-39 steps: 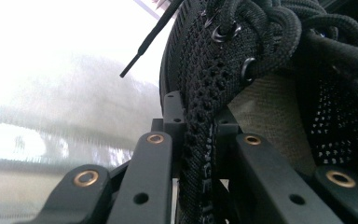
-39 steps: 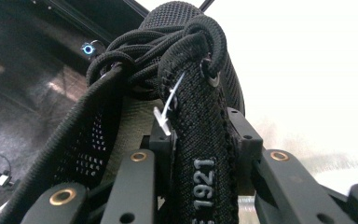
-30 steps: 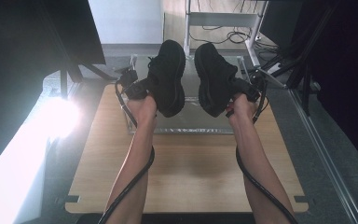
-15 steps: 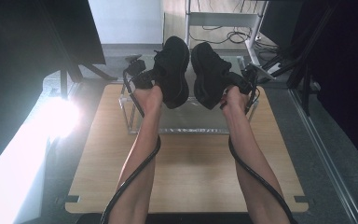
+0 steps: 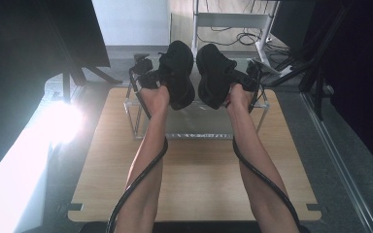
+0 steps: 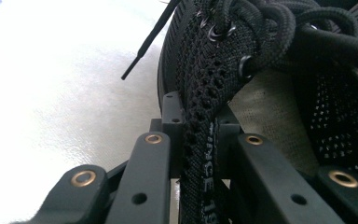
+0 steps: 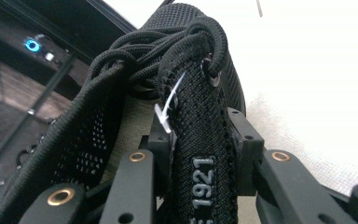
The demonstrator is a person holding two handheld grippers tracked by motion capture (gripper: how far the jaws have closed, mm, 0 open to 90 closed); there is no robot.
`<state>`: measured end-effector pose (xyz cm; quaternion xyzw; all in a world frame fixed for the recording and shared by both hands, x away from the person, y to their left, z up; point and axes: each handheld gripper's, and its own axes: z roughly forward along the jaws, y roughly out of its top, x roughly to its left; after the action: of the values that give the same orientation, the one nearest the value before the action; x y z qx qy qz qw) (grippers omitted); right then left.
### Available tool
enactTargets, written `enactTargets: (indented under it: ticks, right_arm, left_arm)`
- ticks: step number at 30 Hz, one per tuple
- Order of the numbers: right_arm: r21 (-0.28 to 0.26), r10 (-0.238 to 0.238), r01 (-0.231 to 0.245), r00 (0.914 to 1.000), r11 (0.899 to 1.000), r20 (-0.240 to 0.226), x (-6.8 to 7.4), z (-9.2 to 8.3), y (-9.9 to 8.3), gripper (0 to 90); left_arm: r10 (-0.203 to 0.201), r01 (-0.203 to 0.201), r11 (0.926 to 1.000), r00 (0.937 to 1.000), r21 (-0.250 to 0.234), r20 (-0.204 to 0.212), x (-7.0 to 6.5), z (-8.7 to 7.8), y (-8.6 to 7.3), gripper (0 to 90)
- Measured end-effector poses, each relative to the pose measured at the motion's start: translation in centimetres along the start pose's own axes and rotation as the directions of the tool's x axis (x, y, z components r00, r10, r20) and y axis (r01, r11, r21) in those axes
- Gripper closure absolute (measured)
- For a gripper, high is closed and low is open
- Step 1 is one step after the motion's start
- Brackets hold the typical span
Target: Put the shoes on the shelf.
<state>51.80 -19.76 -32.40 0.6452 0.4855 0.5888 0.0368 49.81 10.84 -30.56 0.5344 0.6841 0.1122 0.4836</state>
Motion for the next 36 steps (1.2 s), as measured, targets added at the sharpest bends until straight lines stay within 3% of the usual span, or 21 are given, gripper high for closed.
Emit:
enactTargets:
  ticks: [6, 13, 15, 17, 26, 30, 35, 36]
  right_arm:
    - [0.019, -0.038, 0.037, 0.9990, 0.999, 0.025, 0.4, 0.3, 0.1, 64.8]
    - [0.037, -0.082, 0.081, 0.9965, 0.996, 0.017, 0.6, 0.3, 0.3, 63.2]
    - [0.037, -0.090, 0.089, 0.9958, 0.995, 0.017, 0.7, 0.3, 0.4, 63.7]
    - [0.043, -0.099, 0.098, 0.9949, 0.994, 0.017, 0.9, 0.3, 0.5, 63.1]
    - [0.049, -0.116, 0.116, 0.9932, 0.992, 0.001, 1.4, 0.8, 0.2, 58.5]
    - [0.046, -0.108, 0.109, 0.9940, 0.993, -0.014, 1.6, 1.0, 0.0, 54.1]
    - [0.056, -0.126, 0.127, 0.9917, 0.990, -0.028, 2.1, 1.5, -0.5, 47.3]
    - [0.056, -0.128, 0.129, 0.9914, 0.990, -0.030, 2.2, 1.5, -0.6, 46.0]
  left_arm:
    - [0.026, -0.025, 0.9996, 0.9995, 0.013, -0.021, -0.4, 0.6, 0.2, 76.5]
    - [0.030, -0.029, 0.9991, 0.9995, 0.030, -0.007, -0.2, 0.9, 0.5, 71.0]
    - [0.054, -0.053, 0.9979, 0.9985, 0.036, -0.009, -0.4, 1.0, 0.6, 71.6]
    - [0.105, -0.104, 0.9940, 0.9935, 0.033, -0.044, -1.0, 1.0, 0.7, 73.8]
    - [0.103, -0.103, 0.9946, 0.9936, 0.015, -0.046, -0.5, 0.7, 1.0, 73.6]
    - [0.116, -0.116, 0.9932, 0.9928, 0.009, -0.031, -1.0, 0.7, 0.8, 66.9]
    - [0.155, -0.155, 0.9879, 0.9874, 0.015, -0.033, -1.6, 0.9, 0.5, 57.4]
    - [0.147, -0.147, 0.9890, 0.9889, 0.013, -0.016, -1.5, 0.9, 0.5, 56.2]
